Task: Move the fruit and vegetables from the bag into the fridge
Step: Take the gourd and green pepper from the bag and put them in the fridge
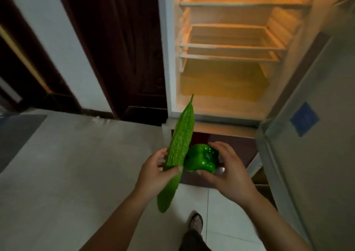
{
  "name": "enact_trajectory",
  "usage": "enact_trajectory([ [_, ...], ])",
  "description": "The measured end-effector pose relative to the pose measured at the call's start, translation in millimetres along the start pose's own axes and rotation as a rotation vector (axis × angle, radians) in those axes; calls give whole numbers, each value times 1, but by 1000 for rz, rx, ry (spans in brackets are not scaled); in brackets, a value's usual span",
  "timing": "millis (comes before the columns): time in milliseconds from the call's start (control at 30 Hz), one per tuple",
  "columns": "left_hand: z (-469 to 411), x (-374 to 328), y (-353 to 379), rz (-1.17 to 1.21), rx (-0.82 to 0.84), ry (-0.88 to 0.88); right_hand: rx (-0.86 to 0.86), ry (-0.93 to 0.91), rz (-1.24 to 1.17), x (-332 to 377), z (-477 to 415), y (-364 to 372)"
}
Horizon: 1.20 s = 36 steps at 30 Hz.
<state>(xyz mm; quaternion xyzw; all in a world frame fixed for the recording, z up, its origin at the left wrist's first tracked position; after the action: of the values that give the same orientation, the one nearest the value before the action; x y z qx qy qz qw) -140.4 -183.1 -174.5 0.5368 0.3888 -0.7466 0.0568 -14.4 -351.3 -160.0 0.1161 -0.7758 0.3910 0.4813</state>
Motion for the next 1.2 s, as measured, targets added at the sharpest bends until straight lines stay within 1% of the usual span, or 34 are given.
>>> enact_trajectory([
  [100,-57,-18,10,-13,55,30,-65,10,-1,-21,-42,-13],
  [367,-199,-64,21,-43,98,79,-162,-4,-1,-60,-172,-45],
  [467,-233,-79,27,1,47,90,-182,-39,6,-68,-211,-60],
  [600,-265,-99,27,-32,7,117,-224,-102,-12,-68,-246,-74],
  [733,-295,-116,23,-29,36,182,-288,-114,-30,-67,-265,-83],
  [833,-313,-122,25,-46,100,201,-328,-85,-29,-71,-270,-86],
  [1000,-327,-117,28,-42,172,181,-345,15,5,-92,-276,-88],
  [1200,-335,-95,24,-77,179,121,-300,122,-18,-122,-274,-75],
])
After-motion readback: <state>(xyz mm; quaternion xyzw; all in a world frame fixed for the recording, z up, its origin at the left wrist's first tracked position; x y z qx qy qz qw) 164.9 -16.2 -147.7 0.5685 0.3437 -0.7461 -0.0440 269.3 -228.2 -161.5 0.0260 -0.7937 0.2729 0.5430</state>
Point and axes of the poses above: each hand's wrist, its own z-axis away from the middle knuckle, its own y-axis out of the palm, x = y × z, the point moved 1 cm from there along -z, towards the middle knuckle, and after that the axes turned 9 degrees about -z, right-handed, at the moved point
